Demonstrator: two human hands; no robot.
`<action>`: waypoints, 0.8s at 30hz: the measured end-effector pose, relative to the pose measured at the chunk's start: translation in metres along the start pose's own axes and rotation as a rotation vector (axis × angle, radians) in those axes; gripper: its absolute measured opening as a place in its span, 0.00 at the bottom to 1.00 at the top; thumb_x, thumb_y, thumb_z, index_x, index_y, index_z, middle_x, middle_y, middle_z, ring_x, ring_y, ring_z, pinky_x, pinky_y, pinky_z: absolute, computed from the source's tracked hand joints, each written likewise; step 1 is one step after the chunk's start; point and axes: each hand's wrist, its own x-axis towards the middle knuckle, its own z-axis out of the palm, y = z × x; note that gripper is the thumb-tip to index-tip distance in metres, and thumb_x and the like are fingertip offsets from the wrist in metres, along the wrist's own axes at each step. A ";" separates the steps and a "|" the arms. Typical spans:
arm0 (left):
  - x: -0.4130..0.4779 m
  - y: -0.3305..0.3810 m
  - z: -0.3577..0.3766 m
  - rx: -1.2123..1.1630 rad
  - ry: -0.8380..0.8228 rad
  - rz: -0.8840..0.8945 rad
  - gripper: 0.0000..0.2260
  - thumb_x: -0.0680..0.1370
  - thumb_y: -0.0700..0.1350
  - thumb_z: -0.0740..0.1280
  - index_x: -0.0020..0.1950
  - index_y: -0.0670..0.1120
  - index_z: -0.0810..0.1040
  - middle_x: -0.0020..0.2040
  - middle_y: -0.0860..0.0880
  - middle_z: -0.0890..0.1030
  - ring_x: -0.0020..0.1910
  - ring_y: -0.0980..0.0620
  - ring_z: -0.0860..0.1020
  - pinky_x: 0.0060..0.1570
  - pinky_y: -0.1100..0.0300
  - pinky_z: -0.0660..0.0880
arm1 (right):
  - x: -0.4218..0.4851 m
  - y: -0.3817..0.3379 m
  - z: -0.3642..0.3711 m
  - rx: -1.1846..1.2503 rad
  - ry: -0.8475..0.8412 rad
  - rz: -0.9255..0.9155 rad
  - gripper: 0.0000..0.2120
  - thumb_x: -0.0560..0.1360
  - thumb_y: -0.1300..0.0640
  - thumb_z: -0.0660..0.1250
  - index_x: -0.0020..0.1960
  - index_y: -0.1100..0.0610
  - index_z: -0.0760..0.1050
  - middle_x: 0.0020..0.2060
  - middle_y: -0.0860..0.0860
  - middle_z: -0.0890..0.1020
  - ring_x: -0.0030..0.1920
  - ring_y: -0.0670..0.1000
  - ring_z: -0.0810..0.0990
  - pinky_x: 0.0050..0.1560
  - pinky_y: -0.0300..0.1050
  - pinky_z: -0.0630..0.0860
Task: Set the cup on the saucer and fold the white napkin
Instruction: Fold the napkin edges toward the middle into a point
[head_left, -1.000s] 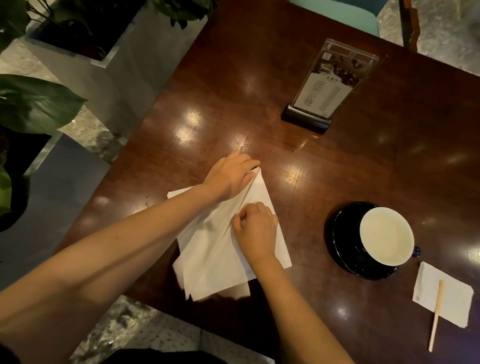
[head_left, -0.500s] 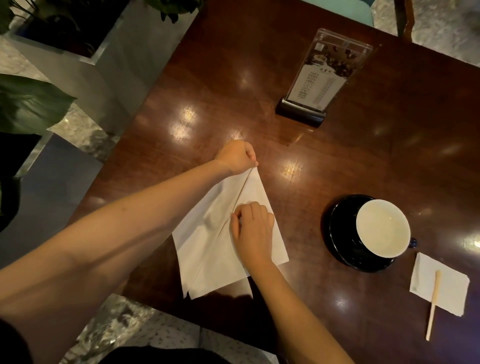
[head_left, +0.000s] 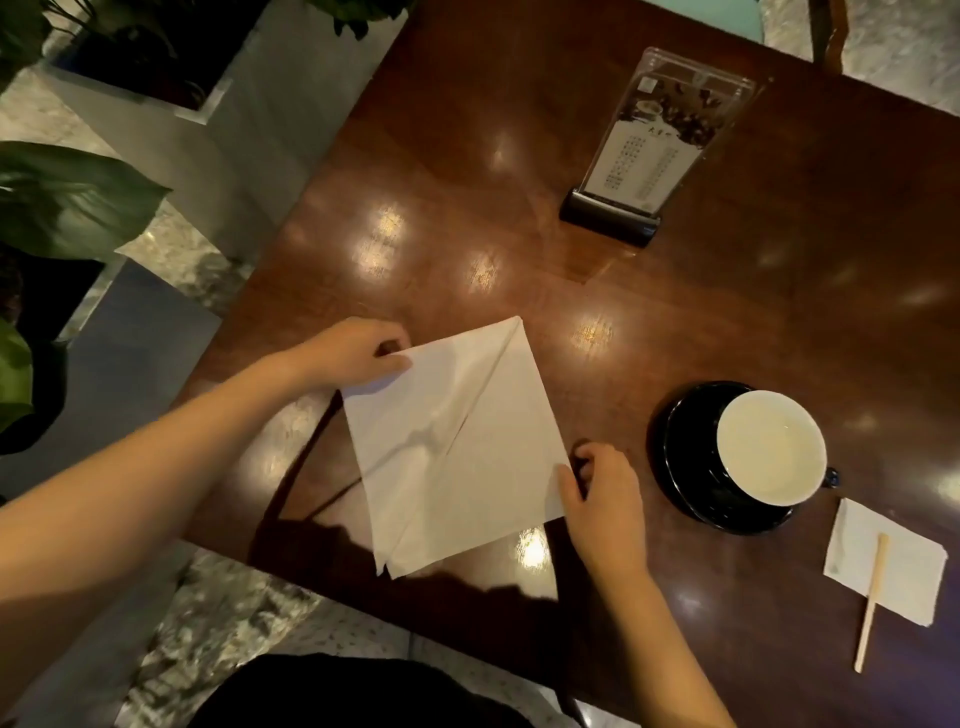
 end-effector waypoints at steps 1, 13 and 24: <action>-0.009 -0.010 -0.003 -0.005 -0.055 -0.051 0.07 0.78 0.50 0.62 0.47 0.48 0.77 0.44 0.52 0.78 0.43 0.51 0.77 0.39 0.60 0.70 | -0.003 0.003 -0.004 0.007 -0.054 0.021 0.11 0.75 0.54 0.66 0.56 0.57 0.72 0.46 0.49 0.74 0.48 0.51 0.74 0.47 0.48 0.74; -0.050 -0.029 -0.006 -0.743 0.081 -0.330 0.02 0.74 0.37 0.69 0.45 0.38 0.79 0.29 0.45 0.81 0.24 0.56 0.77 0.24 0.67 0.72 | 0.019 -0.016 -0.033 0.547 -0.235 0.261 0.04 0.76 0.60 0.63 0.48 0.61 0.73 0.39 0.54 0.80 0.37 0.50 0.77 0.39 0.45 0.75; -0.061 -0.012 -0.049 -1.152 0.275 -0.178 0.07 0.75 0.34 0.65 0.51 0.41 0.78 0.36 0.46 0.83 0.34 0.56 0.82 0.35 0.67 0.79 | 0.060 -0.046 -0.068 1.461 -0.189 0.382 0.06 0.76 0.64 0.62 0.45 0.55 0.75 0.37 0.51 0.80 0.34 0.48 0.79 0.35 0.40 0.77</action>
